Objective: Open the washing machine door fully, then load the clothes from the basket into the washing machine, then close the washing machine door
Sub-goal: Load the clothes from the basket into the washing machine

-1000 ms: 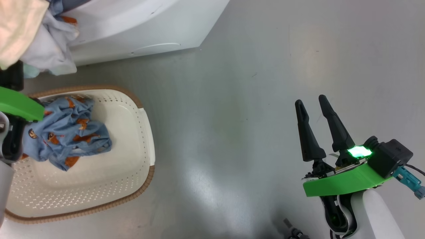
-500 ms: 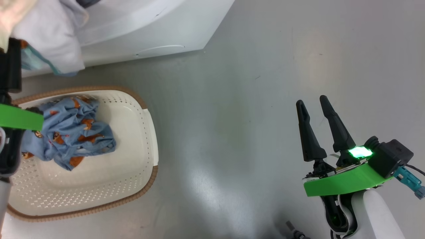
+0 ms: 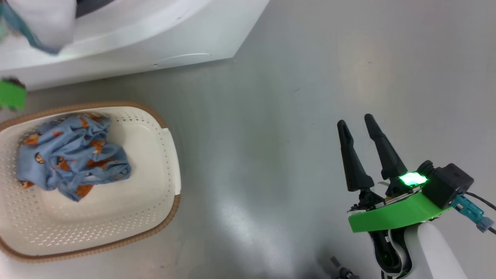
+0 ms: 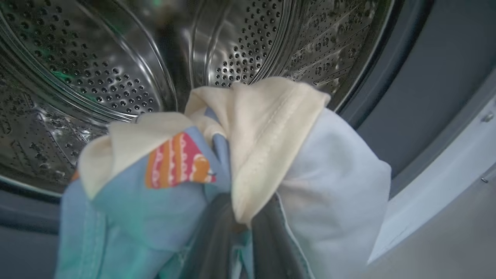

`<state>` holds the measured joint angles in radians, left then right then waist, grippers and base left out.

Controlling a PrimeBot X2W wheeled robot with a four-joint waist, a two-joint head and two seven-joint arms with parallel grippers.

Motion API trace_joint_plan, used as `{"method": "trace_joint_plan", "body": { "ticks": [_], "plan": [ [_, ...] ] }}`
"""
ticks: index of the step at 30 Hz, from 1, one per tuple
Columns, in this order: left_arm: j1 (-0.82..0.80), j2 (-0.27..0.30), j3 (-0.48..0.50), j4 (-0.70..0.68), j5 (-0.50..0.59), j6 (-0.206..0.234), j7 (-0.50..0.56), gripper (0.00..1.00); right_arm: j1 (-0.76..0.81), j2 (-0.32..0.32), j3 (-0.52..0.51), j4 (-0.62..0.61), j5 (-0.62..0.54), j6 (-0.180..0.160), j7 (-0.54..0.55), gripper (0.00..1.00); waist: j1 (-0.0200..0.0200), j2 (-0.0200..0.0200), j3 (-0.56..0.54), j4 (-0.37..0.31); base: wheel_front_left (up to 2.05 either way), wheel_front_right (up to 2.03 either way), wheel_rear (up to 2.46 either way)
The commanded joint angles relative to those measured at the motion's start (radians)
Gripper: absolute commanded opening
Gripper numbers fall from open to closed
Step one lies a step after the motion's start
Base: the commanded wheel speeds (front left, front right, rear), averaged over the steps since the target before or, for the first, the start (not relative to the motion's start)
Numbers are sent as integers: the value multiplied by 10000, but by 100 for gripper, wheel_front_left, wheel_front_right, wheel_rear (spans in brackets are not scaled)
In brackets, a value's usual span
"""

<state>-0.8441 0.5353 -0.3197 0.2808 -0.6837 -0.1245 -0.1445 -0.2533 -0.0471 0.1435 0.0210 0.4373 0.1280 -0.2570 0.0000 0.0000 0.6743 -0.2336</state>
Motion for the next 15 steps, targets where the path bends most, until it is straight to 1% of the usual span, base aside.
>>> {"method": "trace_joint_plan", "body": {
  "ticks": [1, 7, 10, 13, 15],
  "plan": [
    [-543, 540, 250, 54, 211, 64, 193, 0, -14, -31, 246, -228, 88, 27, -48, 100, 0, 0, 110, -176, 0, 0, 0],
    [-2511, 643, -161, 1687, 739, 42, 876, 0, 84, -31, 357, -348, 268, 27, -48, 100, 0, 0, 327, -708, 0, 0, 0],
    [-3410, 727, -278, 2559, 970, 28, 982, 0, 174, -31, 438, -433, 362, 27, -48, 100, 0, 0, 418, -1005, 0, 0, 0],
    [-4265, 811, -372, 3245, 1284, 18, 719, 0, 277, -31, 522, -506, 437, 27, -48, 100, 0, 0, 521, -1266, 0, 0, 0],
    [-4803, 869, -440, 3522, 1557, 10, 244, 0, 342, -31, 555, -561, 479, 27, -48, 100, 0, 0, 604, -1402, 0, 0, 0]
  ]
}}
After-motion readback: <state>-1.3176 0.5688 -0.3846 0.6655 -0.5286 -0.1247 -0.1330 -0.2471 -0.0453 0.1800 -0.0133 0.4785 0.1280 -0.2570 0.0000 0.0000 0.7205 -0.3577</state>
